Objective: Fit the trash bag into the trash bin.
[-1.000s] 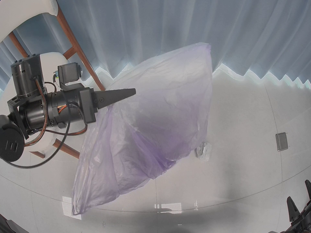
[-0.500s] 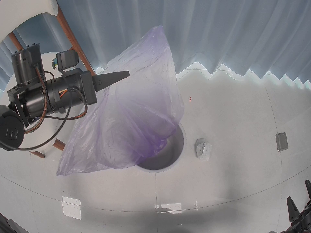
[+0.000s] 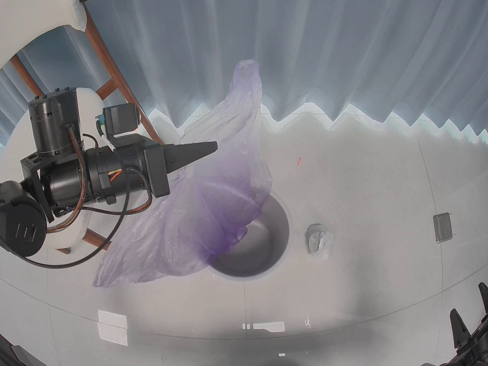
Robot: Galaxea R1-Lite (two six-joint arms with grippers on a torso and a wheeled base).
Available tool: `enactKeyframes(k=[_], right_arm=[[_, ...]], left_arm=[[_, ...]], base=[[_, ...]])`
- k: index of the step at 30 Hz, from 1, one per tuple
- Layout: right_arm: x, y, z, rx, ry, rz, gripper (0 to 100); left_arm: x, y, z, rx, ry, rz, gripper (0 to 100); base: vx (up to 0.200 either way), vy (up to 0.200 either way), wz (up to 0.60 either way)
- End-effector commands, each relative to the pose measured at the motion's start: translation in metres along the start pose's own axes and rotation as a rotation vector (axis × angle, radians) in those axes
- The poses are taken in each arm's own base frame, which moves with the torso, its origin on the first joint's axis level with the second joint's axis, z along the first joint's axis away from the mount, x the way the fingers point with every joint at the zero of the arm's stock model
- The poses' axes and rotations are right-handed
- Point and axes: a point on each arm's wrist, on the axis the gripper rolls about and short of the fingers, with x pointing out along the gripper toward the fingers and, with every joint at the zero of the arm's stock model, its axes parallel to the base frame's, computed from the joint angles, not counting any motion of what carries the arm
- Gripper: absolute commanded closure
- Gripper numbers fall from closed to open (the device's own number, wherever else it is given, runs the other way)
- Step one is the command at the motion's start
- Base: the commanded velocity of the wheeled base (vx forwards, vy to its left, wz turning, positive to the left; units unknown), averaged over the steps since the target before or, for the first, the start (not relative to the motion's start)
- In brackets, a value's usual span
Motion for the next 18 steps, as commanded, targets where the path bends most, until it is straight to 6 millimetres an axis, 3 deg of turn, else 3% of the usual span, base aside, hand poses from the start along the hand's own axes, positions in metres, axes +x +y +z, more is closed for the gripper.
enactKeyframes(k=[1,7,11,18], right_arm=[[0.000,0.000,-0.005,-0.002,0.001,0.000,0],[0.000,0.000,-0.005,0.000,0.001,0.000,0],[0.000,0.000,-0.005,0.005,-0.001,-0.001,0],[0.000,0.000,-0.005,0.003,0.002,0.002,0]], left_arm=[[0.001,-0.002,0.000,0.001,0.000,-0.008,100],[0.009,-0.017,-0.004,0.001,0.014,-0.063,100],[0.013,-0.024,-0.012,-0.006,0.032,-0.062,100],[0.003,-0.039,-0.058,0.015,0.157,-0.011,100]], base=[[0.200,0.000,0.00],[0.200,0.000,0.00],[0.000,0.000,0.00],[0.000,0.000,0.00]])
